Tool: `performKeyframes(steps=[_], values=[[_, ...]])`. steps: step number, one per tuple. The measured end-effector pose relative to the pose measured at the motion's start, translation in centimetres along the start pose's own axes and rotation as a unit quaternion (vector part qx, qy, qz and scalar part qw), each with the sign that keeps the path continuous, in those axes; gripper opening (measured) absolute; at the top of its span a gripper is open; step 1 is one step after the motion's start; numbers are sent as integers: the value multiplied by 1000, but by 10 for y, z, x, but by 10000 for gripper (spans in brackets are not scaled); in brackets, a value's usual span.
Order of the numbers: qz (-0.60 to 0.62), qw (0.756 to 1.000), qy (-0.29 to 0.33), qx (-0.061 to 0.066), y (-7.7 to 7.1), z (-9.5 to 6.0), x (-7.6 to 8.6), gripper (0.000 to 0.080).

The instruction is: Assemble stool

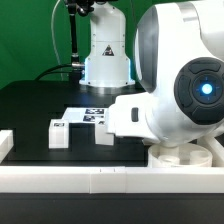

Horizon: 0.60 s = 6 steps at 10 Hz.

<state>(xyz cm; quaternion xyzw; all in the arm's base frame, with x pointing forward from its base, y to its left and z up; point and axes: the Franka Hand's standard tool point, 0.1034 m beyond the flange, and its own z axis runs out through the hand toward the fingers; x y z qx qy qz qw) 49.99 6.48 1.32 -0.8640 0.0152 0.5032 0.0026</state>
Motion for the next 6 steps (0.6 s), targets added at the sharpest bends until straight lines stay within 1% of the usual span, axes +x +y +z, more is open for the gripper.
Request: performKeyframes(steps=[2, 3, 6], values=[[-3, 1000, -1, 1, 0, 0, 0, 384], [-6, 1000, 0, 1, 1, 0, 0, 336], [-11, 1000, 1, 1, 1, -1, 0, 336]])
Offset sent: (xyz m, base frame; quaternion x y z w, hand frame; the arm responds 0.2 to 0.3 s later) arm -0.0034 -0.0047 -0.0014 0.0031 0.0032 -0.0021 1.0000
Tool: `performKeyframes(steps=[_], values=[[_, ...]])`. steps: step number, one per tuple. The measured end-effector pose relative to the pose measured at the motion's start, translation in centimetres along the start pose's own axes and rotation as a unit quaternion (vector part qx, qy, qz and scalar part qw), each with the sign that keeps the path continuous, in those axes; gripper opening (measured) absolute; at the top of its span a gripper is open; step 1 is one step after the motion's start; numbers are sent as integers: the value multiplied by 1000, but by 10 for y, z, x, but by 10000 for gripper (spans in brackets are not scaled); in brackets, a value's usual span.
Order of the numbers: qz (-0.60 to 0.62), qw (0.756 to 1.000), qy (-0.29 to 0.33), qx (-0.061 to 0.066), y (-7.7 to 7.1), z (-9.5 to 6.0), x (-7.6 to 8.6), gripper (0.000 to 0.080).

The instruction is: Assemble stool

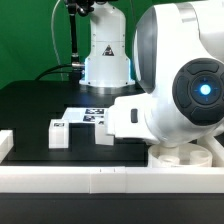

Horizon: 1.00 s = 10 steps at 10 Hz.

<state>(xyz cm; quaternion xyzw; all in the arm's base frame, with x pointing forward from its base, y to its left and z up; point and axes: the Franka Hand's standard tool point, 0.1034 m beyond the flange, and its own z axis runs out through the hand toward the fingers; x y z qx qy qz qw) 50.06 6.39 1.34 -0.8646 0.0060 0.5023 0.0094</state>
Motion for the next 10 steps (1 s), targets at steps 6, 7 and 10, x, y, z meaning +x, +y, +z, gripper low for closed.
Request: performKeyframes(steps=[6, 7, 10], values=[[-30, 999, 44, 0, -1, -53, -35, 337], [-30, 998, 52, 0, -2, -53, -31, 337], [-31, 995, 97, 2, -4, -64, -20, 337]])
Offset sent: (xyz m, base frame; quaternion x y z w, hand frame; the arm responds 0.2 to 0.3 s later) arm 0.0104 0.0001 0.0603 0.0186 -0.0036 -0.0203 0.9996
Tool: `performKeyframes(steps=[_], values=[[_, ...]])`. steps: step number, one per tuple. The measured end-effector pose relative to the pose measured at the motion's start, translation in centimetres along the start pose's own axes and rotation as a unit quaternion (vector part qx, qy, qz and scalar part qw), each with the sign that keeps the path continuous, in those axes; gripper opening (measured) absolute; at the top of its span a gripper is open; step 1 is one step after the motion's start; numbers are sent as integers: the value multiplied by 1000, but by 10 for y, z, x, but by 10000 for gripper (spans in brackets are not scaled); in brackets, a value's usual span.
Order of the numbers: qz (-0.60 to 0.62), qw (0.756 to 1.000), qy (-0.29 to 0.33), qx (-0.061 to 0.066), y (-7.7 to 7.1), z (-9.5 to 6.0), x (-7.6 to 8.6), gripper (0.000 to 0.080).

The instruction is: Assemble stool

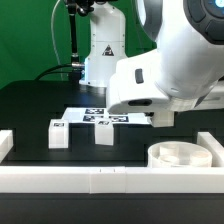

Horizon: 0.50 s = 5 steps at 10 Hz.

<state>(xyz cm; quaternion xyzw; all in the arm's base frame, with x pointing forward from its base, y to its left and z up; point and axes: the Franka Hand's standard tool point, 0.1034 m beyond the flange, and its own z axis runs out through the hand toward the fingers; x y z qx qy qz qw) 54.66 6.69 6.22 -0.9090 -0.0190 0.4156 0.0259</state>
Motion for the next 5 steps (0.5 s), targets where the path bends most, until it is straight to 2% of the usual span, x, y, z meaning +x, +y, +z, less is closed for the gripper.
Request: performKeyframes(steps=[1, 4, 5], values=[[-2, 999, 38, -1, -4, -15, 1, 337], [0, 993, 121, -1, -5, -52, -21, 337], [-1, 990, 140, -2, -7, -60, -25, 337]])
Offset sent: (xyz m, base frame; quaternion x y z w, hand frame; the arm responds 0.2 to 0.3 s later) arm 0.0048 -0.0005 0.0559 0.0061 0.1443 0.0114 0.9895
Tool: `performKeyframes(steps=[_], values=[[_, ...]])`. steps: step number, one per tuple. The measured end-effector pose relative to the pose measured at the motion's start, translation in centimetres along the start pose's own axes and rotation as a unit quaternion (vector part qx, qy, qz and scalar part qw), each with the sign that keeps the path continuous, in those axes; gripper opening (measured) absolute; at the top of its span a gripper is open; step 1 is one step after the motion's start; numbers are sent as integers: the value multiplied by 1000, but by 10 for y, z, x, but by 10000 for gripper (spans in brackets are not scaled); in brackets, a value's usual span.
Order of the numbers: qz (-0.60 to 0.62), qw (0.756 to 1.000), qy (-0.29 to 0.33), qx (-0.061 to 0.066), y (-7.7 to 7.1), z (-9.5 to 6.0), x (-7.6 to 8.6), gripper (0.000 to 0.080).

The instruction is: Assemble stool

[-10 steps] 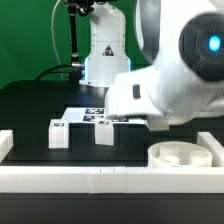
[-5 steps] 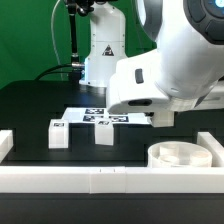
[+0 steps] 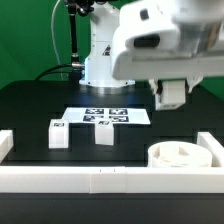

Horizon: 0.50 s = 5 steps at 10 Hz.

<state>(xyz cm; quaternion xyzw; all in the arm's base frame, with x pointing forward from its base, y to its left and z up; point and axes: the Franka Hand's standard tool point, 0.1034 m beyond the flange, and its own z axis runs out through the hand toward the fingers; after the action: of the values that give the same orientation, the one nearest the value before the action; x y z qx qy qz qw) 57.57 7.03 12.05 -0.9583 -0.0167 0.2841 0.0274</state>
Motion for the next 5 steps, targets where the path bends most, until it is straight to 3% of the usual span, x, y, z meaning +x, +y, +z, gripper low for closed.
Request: performKeyframes(steps=[1, 3, 5], values=[[0, 998, 55, 1, 0, 0, 13, 337], [1, 992, 126, 0, 0, -1, 13, 337], [3, 976, 218, 2, -2, -10, 24, 338]])
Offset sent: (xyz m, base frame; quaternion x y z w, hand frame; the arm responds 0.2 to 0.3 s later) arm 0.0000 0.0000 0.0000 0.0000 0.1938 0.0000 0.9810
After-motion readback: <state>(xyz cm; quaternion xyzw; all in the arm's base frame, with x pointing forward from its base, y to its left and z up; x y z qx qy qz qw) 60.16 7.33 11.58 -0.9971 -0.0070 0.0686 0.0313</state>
